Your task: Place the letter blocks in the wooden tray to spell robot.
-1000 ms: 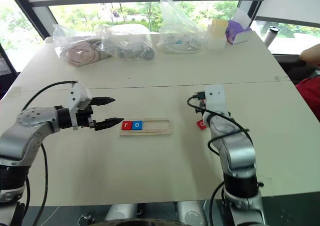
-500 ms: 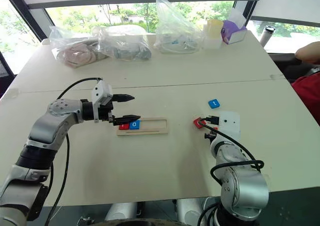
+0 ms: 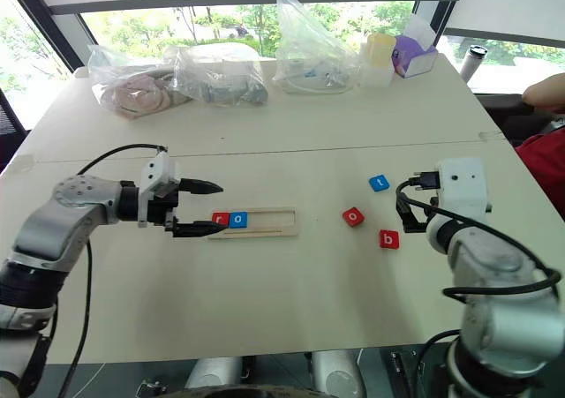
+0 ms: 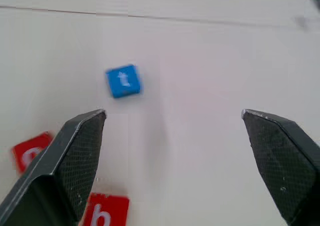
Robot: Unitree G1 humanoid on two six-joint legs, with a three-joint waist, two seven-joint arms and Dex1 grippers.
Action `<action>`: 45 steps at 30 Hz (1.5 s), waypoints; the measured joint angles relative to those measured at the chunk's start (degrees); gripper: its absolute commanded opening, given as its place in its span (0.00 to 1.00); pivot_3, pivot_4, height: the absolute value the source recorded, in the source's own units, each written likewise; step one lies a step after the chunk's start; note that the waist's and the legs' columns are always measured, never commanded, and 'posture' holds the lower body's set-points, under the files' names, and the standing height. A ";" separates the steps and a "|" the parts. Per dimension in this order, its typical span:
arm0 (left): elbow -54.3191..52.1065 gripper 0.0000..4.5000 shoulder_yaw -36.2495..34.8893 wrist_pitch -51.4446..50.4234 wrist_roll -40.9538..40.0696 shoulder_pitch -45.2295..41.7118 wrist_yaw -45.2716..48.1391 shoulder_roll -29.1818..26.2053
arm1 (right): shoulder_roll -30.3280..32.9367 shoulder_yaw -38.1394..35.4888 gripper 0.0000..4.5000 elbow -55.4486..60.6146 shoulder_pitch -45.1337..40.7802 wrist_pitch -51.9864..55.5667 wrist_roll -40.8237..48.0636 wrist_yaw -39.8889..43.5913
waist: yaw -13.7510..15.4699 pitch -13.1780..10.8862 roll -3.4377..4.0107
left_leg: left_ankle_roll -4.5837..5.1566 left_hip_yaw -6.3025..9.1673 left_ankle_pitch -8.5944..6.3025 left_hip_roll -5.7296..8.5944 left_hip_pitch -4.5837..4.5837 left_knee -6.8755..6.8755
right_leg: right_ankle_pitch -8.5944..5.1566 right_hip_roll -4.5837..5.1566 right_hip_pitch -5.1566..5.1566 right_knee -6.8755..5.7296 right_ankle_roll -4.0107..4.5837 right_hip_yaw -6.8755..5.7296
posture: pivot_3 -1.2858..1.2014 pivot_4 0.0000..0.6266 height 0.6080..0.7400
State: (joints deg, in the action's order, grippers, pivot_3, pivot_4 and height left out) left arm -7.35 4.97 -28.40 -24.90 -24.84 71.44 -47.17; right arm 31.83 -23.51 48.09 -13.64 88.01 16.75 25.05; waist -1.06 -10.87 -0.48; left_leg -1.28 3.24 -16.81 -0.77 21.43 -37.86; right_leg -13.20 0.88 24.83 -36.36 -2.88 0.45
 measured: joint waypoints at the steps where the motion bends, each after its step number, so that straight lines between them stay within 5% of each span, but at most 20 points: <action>1: -0.93 1.00 -0.02 -0.63 -0.77 0.05 0.68 -0.23 | 3.39 0.31 0.99 -2.22 2.43 -4.44 2.35 5.32 | 0.22 -0.01 0.00 | 0.04 0.01 -0.02 0.00 0.01 0.03 | 0.00 0.00 -0.05 0.10 0.00 0.00 | 0.52 0.24 1.00; 6: -8.77 1.00 0.30 -4.64 -2.91 0.58 3.20 -4.52 | 19.62 6.45 0.99 -16.59 16.59 -38.43 1.51 27.91 | 0.00 -0.18 -0.23 | 0.33 -0.31 -0.20 0.01 0.02 0.04 | -0.04 0.04 -0.10 0.35 -0.16 0.18 | 0.52 0.24 1.00; 14: -17.81 1.00 -1.88 -10.27 -7.61 2.14 0.04 -5.96 | 23.51 13.63 0.99 -40.25 9.48 -72.32 -3.00 42.17 | -0.11 -0.29 -0.37 | 0.42 -0.69 -0.25 -0.07 -0.13 -0.13 | 0.04 -0.13 -0.09 0.22 -0.18 0.56 | 0.52 0.24 1.00; 32: -23.74 1.00 -5.84 -14.98 -12.63 5.43 -6.77 -7.71 | 23.18 20.37 0.99 -57.12 5.44 -85.50 -5.31 47.98 | 0.22 -0.29 -0.37 | 0.42 -0.88 -0.24 -0.08 -0.17 -0.20 | 0.14 -0.14 -0.08 0.15 -0.12 0.80 | 0.52 0.24 1.00; 35: -23.55 1.00 -5.84 -14.86 -12.58 5.57 -6.93 -7.81 | 23.00 20.62 0.82 -59.07 4.07 -85.39 -5.12 48.93 | 0.18 -0.29 -0.37 | 0.42 -0.98 -0.24 -0.08 -0.21 -0.21 | 0.17 -0.14 -0.08 0.15 -0.16 0.88 | 0.52 0.24 1.00; 40: -18.80 1.00 -6.12 -13.01 -10.37 6.08 -6.39 -9.88 | 20.88 22.22 0.26 -62.39 0.67 -85.86 -4.75 49.85 | 0.07 -0.29 -0.35 | 0.42 -1.12 -0.24 -0.10 -0.30 -0.21 | 0.18 -0.18 -0.09 0.10 -0.17 0.98 | 0.52 0.24 1.00; 45: -11.73 1.00 -9.16 -9.73 -7.48 9.46 -5.21 -13.55 | 19.71 23.31 0.26 -60.95 -1.43 -83.13 -4.35 49.57 | -0.12 -0.29 -0.35 | 0.42 -1.18 -0.25 -0.16 -0.29 -0.20 | 0.30 -0.20 -0.04 0.08 0.01 1.01 | 0.52 0.24 1.00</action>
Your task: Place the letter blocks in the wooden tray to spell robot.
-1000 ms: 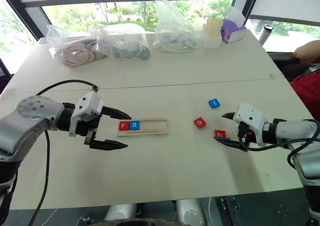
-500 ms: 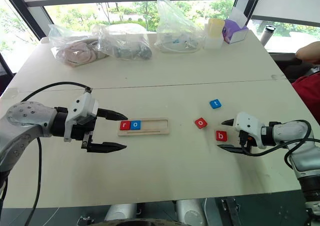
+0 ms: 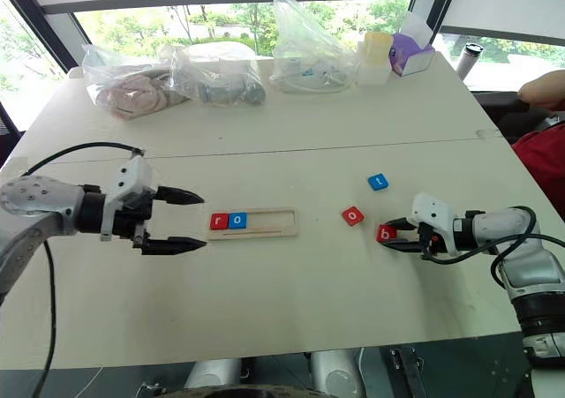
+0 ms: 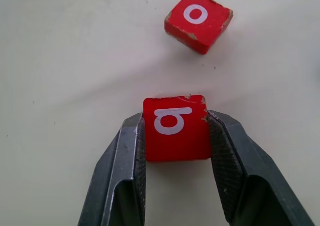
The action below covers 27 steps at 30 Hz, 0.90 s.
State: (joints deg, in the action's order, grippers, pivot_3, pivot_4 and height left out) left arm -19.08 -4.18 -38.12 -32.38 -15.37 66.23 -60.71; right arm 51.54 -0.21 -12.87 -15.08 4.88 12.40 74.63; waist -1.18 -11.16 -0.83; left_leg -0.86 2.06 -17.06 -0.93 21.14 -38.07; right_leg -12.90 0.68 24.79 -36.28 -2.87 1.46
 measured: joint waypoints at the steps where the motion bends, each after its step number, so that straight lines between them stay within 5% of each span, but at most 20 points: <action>1: 0.81 1.00 -0.78 0.44 0.52 0.72 0.17 -0.54 | -0.53 0.18 0.26 1.30 -0.60 1.66 0.42 -0.09 | 0.03 0.00 0.00 | 0.00 -0.01 0.00 0.00 0.00 0.00 | 0.01 0.00 0.01 0.00 0.01 0.00 | 0.52 0.24 1.00; 9: 0.51 1.00 -6.20 0.78 0.03 7.24 1.42 -2.76 | -10.38 7.85 0.26 16.98 -16.35 17.78 3.95 -5.07 | -0.27 -0.02 0.02 | 0.00 -0.04 0.00 -0.05 0.08 0.00 | 0.05 0.00 0.16 -0.10 0.06 0.02 | 0.52 0.24 1.00; 17: -2.83 1.00 -6.08 -0.26 -0.89 8.39 -0.64 -0.56 | -28.04 24.87 0.26 4.26 -27.33 17.06 -6.68 -10.53 | 0.28 -0.01 0.00 | -0.01 -0.08 0.01 -0.04 0.33 0.01 | 0.15 0.04 0.44 -0.13 -0.07 0.03 | 0.52 0.24 1.00; 27: -6.50 1.00 -6.50 -2.68 -2.45 10.74 -4.98 1.41 | -30.10 26.45 0.26 -3.78 -29.35 13.30 -9.76 -9.42 | 0.14 0.00 0.00 | -0.02 -0.14 0.01 -0.01 0.25 0.00 | 0.19 0.10 0.44 -0.22 -0.11 0.03 | 0.52 0.24 1.00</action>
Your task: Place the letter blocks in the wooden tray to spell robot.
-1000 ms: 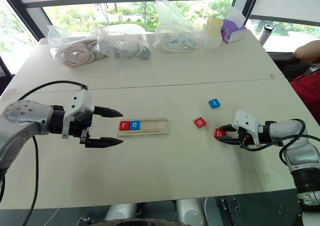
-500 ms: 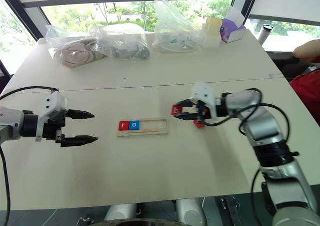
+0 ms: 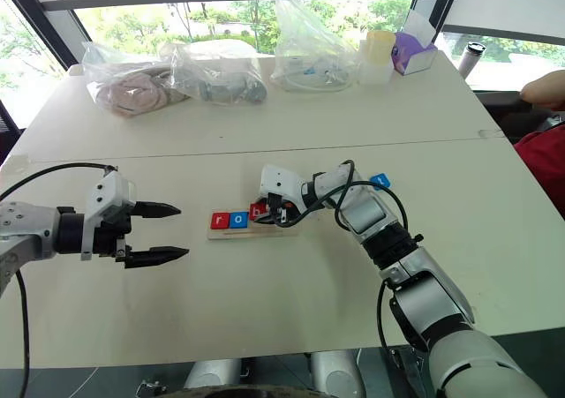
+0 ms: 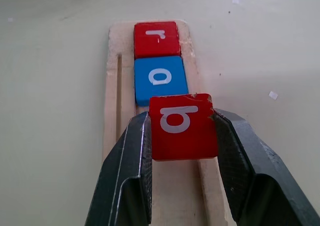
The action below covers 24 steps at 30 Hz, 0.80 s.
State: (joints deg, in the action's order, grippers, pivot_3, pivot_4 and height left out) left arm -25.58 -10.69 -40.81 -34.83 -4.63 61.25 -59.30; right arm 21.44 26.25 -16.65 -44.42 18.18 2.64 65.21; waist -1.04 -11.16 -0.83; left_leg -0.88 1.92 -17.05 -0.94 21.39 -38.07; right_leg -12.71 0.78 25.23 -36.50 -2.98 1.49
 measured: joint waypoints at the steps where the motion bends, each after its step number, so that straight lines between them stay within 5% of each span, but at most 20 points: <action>1: -0.10 1.00 -0.20 -0.10 -0.22 0.06 -0.18 0.02 | 0.01 0.00 0.26 0.00 -0.01 0.00 -0.09 0.33 | 0.00 0.00 0.00 | 0.00 0.01 0.00 -0.01 -0.01 0.00 | 0.00 -0.01 0.00 -0.02 0.00 0.00 | 0.52 0.24 1.00; 22: 0.85 1.00 0.84 0.24 0.24 -1.77 -1.60 1.27 | -2.41 0.00 0.26 -1.19 0.00 0.13 -1.63 0.57 | -0.11 0.00 0.00 | 0.00 0.00 0.00 0.00 -0.06 -0.03 | -0.01 -0.02 0.09 -0.33 0.01 0.01 | 0.52 0.24 1.00; 24: 0.85 1.00 0.86 0.25 0.47 -1.75 -1.64 1.30 | -2.48 0.00 0.49 -1.54 0.00 0.07 -1.79 0.57 | -0.11 0.00 0.00 | 0.00 0.00 0.00 0.00 -0.06 -0.03 | -0.01 -0.02 0.10 -0.33 0.01 0.01 | 0.52 0.24 1.00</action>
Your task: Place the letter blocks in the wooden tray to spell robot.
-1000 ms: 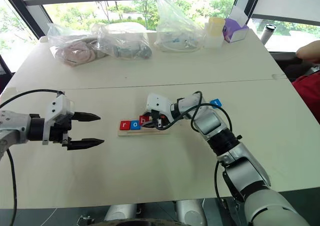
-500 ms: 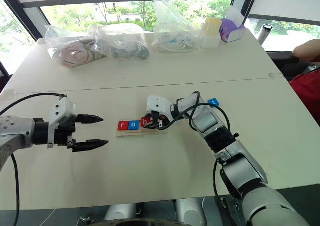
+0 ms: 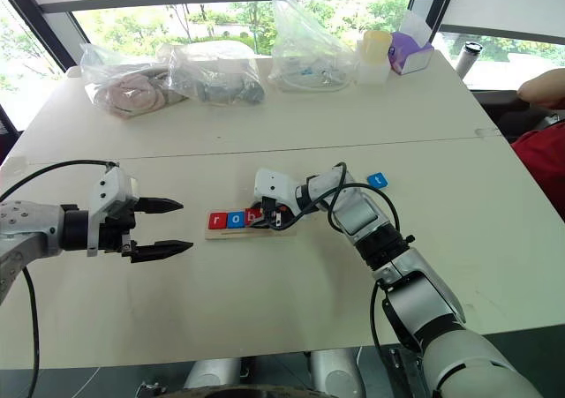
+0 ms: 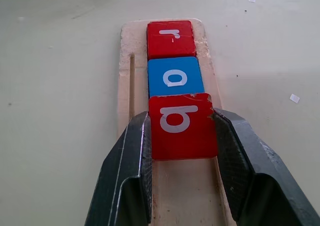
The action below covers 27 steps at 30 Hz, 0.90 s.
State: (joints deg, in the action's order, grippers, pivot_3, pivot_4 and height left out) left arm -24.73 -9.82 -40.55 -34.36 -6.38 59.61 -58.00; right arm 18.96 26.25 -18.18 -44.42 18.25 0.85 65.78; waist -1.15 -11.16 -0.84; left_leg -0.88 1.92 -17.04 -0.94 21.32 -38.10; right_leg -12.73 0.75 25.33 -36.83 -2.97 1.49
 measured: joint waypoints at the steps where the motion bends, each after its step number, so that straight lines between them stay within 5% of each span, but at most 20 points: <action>1: 0.00 1.00 0.00 0.00 0.02 0.00 -0.01 0.03 | -0.02 0.00 0.57 -0.11 0.00 -0.09 -0.06 -0.06 | 0.00 0.00 0.00 | 0.00 0.00 0.00 0.00 0.00 0.00 | 0.00 0.00 0.00 -0.01 0.00 0.00 | 0.52 0.24 1.00; 6: 0.00 1.00 0.00 0.00 0.06 -0.01 -0.06 0.21 | -0.36 0.00 1.00 -1.03 0.00 -1.29 -0.64 -0.52 | -0.03 0.00 0.00 | 0.00 0.00 0.00 0.00 -0.01 -0.01 | 0.00 0.00 0.01 -0.06 0.00 0.00 | 0.52 0.24 1.00; 27: 2.40 1.00 2.39 2.37 2.68 -1.19 -0.04 0.86 | -0.04 -0.75 1.00 8.05 5.10 9.57 3.90 2.78 | -0.02 0.01 -0.01 | 0.00 0.01 0.00 0.00 -0.02 -0.03 | -0.02 -0.01 0.03 -0.13 0.02 0.00 | 0.52 0.24 1.00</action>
State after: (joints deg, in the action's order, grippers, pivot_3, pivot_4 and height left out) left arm -22.33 -7.43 -38.19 -31.68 -7.57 59.57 -57.14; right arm 18.92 25.50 -10.13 -39.32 27.82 4.75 68.56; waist -1.17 -11.15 -0.85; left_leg -0.89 1.93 -17.04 -0.94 21.30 -38.13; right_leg -12.74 0.74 25.36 -36.96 -2.95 1.50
